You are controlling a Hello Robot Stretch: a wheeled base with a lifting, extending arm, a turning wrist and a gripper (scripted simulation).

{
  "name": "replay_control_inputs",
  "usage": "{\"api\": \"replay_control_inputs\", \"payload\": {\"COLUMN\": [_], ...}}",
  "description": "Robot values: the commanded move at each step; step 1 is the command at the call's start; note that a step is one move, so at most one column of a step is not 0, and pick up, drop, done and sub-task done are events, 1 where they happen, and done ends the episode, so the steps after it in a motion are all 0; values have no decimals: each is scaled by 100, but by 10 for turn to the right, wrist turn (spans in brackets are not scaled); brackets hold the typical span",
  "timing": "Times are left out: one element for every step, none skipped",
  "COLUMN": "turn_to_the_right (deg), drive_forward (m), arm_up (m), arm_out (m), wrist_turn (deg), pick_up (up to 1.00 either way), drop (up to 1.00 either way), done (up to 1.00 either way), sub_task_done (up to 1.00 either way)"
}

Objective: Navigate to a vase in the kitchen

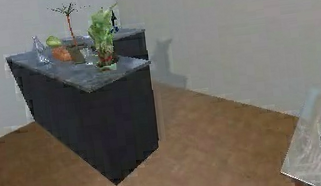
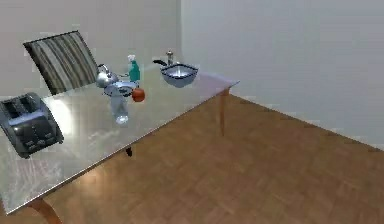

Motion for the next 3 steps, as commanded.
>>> {"api": "replay_control_inputs", "payload": {"turn_to_the_right": [0, 240, 0], "drive_forward": [75, 0, 95], "arm_up": [0, 0, 0], "arm_out": [0, 0, 0], "wrist_turn": [0, 0, 0], "pick_up": [0, 0, 0], "drop": [0, 0, 0], "done": [0, 0, 0], "sub_task_done": [0, 0, 0]}}
